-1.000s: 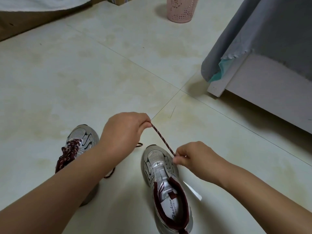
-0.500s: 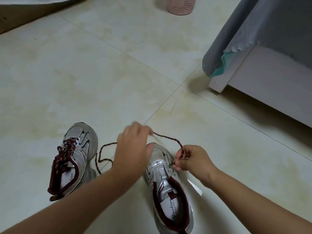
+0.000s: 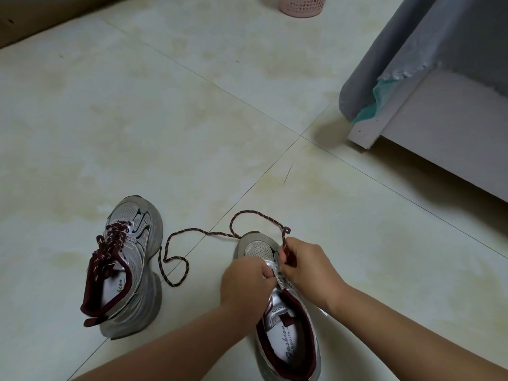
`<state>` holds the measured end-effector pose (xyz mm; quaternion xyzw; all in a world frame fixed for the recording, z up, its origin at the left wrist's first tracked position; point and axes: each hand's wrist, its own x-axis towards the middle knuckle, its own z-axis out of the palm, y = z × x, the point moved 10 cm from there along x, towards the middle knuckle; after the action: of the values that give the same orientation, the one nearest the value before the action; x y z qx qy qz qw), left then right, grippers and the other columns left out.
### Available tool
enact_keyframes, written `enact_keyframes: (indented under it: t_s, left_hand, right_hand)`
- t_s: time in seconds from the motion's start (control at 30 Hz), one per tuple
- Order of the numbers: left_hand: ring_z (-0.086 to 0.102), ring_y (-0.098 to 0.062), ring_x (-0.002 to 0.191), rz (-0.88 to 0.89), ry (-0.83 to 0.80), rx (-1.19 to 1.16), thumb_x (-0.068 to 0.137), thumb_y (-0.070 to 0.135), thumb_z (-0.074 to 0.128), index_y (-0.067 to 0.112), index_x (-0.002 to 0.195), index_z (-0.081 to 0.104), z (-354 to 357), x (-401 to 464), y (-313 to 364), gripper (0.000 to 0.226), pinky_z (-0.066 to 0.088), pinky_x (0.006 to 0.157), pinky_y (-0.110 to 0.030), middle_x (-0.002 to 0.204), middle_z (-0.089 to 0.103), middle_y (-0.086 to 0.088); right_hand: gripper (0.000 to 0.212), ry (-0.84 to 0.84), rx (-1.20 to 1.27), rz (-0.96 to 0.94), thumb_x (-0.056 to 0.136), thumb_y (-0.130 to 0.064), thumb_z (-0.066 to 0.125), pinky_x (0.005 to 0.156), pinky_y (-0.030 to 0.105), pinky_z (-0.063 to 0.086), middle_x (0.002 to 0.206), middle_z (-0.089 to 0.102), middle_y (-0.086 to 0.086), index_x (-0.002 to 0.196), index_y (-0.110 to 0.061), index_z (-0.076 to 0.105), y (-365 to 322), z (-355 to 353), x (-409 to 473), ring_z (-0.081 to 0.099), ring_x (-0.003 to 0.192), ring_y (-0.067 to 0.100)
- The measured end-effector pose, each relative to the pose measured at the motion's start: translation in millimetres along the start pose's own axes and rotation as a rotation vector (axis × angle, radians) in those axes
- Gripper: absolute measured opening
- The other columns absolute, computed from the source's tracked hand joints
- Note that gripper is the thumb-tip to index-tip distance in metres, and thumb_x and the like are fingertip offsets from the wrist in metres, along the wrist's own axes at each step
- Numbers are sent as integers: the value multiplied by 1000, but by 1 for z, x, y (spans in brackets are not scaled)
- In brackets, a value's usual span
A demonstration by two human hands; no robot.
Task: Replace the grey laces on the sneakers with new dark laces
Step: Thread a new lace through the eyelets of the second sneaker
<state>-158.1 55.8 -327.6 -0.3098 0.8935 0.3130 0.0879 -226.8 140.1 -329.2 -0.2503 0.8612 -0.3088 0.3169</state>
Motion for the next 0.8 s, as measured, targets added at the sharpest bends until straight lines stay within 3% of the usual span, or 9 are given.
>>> enact_keyframes:
  t_s: [0.1,0.2,0.3,0.4,0.5,0.63,0.73,0.8]
  left_hand:
    - [61,-13,92,-22,-3,-10,85,25,60,20,94,71,1,2,-1,15,44,77,-22,99,69,3]
    - [61,-14,94,3,-7,29,86,29,59,21,97,71,3,3,1,18,44,78,-23,100,68,2]
    - [61,-16,94,40,-41,145,86,31,57,23,98,71,9,8,3,20,46,82,-26,100,68,3]
    - [59,-16,95,95,-54,242,87,31,52,22,95,70,14,12,9,21,39,84,-27,99,67,3]
    - [59,-16,96,126,-53,217,87,31,52,20,93,70,16,14,10,22,35,85,-28,100,67,3]
    - [58,-19,101,224,-179,210,87,27,54,17,95,69,26,17,19,20,41,90,-29,104,65,0]
    - [54,-26,104,325,-299,384,90,21,46,8,102,60,36,17,26,23,43,87,-35,111,56,-10]
    - [54,-31,100,363,-386,414,89,15,43,2,98,57,40,17,29,21,43,81,-38,108,55,-16]
  right_hand:
    - [33,-1,3,22,78,-2,61,59,20,39,61,51,-10,64,-27,43,2,3,1,46,59,7]
    - [26,74,168,155,69,-5,71,59,26,40,62,53,-5,68,-19,50,17,0,4,47,59,12]
    - [28,27,260,252,68,-7,78,57,25,39,57,53,-4,62,-16,52,30,9,6,48,56,14]
    - [29,-46,464,356,72,3,74,52,23,41,54,53,4,57,-10,53,44,19,6,48,49,13]
    - [22,-89,606,423,76,8,67,43,16,36,65,50,7,74,-8,53,46,23,0,44,49,11]
    - [38,-249,476,440,76,-7,68,47,19,31,84,49,7,105,-12,43,35,26,-14,40,59,12]
    - [27,-345,414,397,80,-10,69,44,18,38,77,52,3,93,-16,46,25,22,-22,45,52,7]
    - [27,-364,305,388,80,-13,67,45,20,42,83,56,3,97,-15,46,25,23,-26,51,58,8]
